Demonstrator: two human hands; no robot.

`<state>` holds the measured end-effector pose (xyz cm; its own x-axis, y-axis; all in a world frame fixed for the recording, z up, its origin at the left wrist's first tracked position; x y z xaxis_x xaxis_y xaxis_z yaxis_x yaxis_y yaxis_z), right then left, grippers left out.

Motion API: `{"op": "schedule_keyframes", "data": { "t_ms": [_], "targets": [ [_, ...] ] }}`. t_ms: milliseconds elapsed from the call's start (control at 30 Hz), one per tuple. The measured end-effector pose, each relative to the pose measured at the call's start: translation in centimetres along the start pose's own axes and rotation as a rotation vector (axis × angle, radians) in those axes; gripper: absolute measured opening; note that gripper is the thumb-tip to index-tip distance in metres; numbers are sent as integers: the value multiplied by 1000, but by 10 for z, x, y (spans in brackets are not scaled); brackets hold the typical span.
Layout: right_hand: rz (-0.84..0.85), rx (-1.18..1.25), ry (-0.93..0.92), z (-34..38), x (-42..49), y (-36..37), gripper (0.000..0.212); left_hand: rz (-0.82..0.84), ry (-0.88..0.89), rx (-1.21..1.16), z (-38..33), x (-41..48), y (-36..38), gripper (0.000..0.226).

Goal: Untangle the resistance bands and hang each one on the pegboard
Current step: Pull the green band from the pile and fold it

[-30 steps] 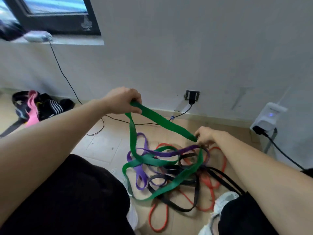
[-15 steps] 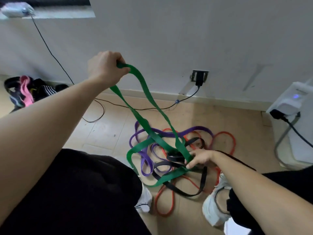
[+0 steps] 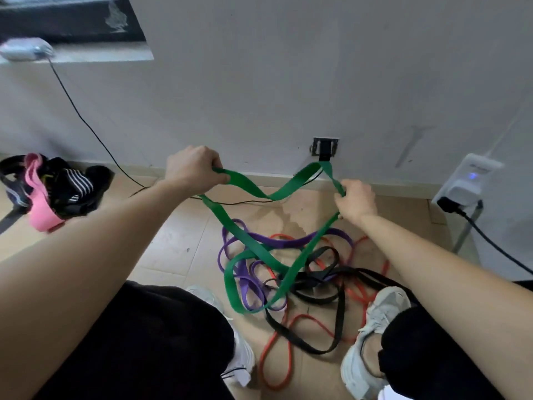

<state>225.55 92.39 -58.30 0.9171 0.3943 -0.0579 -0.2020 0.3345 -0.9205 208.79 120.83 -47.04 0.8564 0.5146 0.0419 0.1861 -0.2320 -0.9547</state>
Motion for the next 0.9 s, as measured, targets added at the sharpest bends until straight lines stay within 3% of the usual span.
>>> {"op": "schedule_keyframes", "data": {
  "t_ms": [100,267,367,500,633,733,900],
  "targets": [
    [64,242,-28,13,25,-42,39,22,6,-8,-8,-5,3,28],
    [88,529,-102,38,54,-131,48,105,27,-13,-16,-5,14,30],
    [51,544,-225,59,50,-184,41,187,28,-87,-22,0,20,31],
    [-17,484,-407,77,32,-216,29,131,56,-371,-48,12,14,38],
    [80,346,-577,88,17,-217,19,245,122,-910,-91,15,15,77],
    [132,315,-651,96,10,-225,25,344,208,-1031,-123,16,22,100],
    [93,372,-685,92,12,-246,22,545,217,-949,-152,22,47,72]
  ]
}}
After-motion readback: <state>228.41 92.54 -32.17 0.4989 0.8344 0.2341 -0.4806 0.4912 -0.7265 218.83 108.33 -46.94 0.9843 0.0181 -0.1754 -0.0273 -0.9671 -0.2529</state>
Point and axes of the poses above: each hand's wrist, its own x-axis towards the middle knuckle, its own y-axis out of the palm, z = x × y, the point moved 3 cm from there along x, towards the middle knuckle, and after that the axes turned 14 degrees about -x, right-handed, at the moved point
